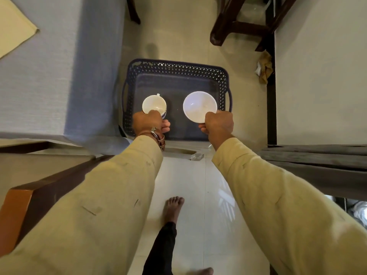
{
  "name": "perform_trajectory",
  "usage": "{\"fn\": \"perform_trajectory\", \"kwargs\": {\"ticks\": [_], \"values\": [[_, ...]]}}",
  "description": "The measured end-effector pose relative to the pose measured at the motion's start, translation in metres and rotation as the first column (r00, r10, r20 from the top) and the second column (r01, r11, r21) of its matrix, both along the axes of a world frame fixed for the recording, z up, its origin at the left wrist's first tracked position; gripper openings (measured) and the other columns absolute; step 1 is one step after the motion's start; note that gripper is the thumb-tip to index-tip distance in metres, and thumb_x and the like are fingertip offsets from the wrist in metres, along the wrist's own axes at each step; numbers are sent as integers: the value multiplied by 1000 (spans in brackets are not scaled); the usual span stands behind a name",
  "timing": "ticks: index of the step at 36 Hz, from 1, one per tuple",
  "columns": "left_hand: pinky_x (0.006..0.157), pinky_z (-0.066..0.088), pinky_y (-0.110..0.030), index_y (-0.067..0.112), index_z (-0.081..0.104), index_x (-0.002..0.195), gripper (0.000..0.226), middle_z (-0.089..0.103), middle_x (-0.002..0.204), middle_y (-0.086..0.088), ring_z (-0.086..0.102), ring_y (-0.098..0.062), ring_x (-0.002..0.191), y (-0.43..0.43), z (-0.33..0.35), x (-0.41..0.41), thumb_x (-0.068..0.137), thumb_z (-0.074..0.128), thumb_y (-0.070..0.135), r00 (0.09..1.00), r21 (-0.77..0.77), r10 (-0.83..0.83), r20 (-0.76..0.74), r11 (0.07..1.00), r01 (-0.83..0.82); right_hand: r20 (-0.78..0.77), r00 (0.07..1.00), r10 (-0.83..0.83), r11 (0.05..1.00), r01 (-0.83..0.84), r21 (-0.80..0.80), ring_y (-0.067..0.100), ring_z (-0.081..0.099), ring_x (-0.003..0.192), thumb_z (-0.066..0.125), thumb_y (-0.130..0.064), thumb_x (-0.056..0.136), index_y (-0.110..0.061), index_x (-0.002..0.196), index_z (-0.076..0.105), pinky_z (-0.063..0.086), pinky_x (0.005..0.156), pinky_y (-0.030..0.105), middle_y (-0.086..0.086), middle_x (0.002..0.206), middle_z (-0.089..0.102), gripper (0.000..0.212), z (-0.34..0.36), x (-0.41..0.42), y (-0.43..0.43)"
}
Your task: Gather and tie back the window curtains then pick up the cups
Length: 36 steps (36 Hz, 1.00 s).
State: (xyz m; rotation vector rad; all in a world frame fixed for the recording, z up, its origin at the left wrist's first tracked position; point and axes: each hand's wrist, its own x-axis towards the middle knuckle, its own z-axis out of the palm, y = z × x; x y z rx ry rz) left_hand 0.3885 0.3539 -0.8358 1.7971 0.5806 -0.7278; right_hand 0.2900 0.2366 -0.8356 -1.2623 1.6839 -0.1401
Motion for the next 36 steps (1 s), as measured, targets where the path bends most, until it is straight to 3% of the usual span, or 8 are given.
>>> {"fn": "perform_trajectory", "kwargs": {"ticks": [7,12,16,22,28,33,36], "values": [[49,58,-26,13,49,111,16,60,66,-4,65,-18,53,-2,-22,13,95,51,15,1000,38,-12,-19,999,12,-8,999,34,999,-34,18,20,72,59,58,-10,90,-1,118,64,64,67,38,0,59,61,30,-20,11,-1],[51,58,-30,13,45,101,5,60,65,-6,63,-18,52,-3,-39,16,96,47,14,998,41,-5,-67,999,8,-33,997,72,997,-71,29,20,69,60,59,-10,93,-1,124,60,63,72,38,-4,60,53,32,-35,10,-3],[62,61,-36,11,46,98,9,63,69,-6,67,-20,58,-5,-50,20,96,50,19,996,42,4,-84,999,-1,-50,996,79,996,-77,37,21,72,63,59,-11,93,-1,124,61,63,71,38,-4,60,55,33,-47,10,-4],[57,60,-33,12,50,98,9,66,70,-5,70,-21,59,-5,-58,19,94,51,20,998,33,7,-60,999,-5,-70,993,91,995,-89,43,21,73,62,60,-10,90,-1,124,61,64,68,40,3,68,66,35,-55,11,-1],[64,61,-38,4,52,115,27,69,83,-12,72,-24,66,-6,-59,24,94,49,20,992,-52,16,-124,998,-23,-104,985,135,990,-132,42,22,73,64,60,-9,90,-2,120,61,63,72,41,-2,64,58,30,-53,10,-5],[64,61,-34,7,47,109,17,66,88,-10,69,-22,71,-10,-52,24,97,49,18,983,-98,41,-178,993,-59,-106,983,152,987,-145,65,22,72,65,60,-8,90,-2,120,59,63,74,41,-2,64,55,30,-48,9,-6],[67,60,-35,2,46,124,32,66,97,-12,69,-23,74,-11,-48,24,97,49,18,980,-121,34,-194,991,-59,-105,980,172,984,-166,66,22,71,63,61,-11,89,-3,121,58,63,72,40,1,73,58,33,-45,9,-7]]}}
